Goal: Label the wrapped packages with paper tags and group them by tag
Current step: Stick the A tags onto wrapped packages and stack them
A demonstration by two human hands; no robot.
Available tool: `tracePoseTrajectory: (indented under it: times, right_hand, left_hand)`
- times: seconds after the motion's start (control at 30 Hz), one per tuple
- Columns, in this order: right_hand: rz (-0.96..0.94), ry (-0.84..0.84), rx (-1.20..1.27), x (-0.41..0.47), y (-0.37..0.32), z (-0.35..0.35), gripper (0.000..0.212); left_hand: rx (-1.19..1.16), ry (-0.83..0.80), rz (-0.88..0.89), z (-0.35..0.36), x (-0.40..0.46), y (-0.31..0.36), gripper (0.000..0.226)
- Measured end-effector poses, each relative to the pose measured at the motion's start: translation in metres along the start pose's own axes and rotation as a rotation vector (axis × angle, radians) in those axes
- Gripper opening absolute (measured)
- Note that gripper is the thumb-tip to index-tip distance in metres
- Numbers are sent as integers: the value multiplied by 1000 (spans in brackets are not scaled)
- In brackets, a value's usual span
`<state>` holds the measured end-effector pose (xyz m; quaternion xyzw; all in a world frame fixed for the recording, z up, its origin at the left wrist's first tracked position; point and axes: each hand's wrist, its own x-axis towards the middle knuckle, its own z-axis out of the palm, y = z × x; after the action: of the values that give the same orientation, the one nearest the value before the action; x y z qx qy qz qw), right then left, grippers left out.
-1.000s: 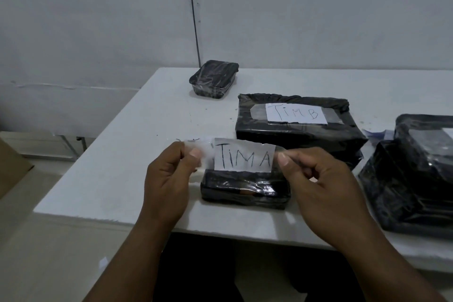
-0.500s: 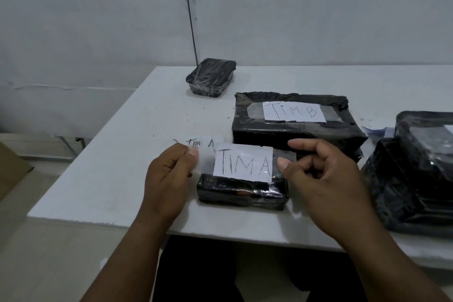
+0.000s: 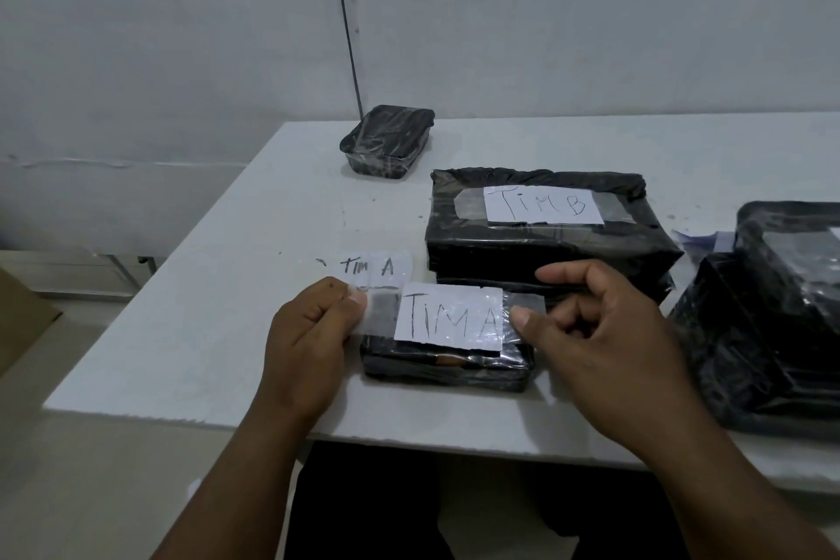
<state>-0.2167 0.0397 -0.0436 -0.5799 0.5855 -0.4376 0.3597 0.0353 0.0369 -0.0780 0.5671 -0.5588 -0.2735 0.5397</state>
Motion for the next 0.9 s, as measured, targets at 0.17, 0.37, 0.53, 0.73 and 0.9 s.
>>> tracePoseTrajectory:
  times: [0.17, 0.37, 0.53, 0.73, 0.9]
  right_hand:
    - [4, -6, -17, -1, -2, 0, 29]
    - [1, 8, -49, -1, -3, 1, 28]
    - [4, 15, -92, -2, -4, 1, 28]
    - [6, 22, -112, -1, -2, 1, 30]
    - [8, 27, -108, -2, -1, 1, 29]
  left_hand:
    - [-16, 4, -16, -1, -1, 0, 39]
    - [12, 14, -4, 0, 0, 0, 40]
    - [47, 3, 0, 1, -1, -3, 40]
    - [130, 50, 20, 5, -3, -3, 39]
    - [222, 78, 25, 7, -4, -4, 37]
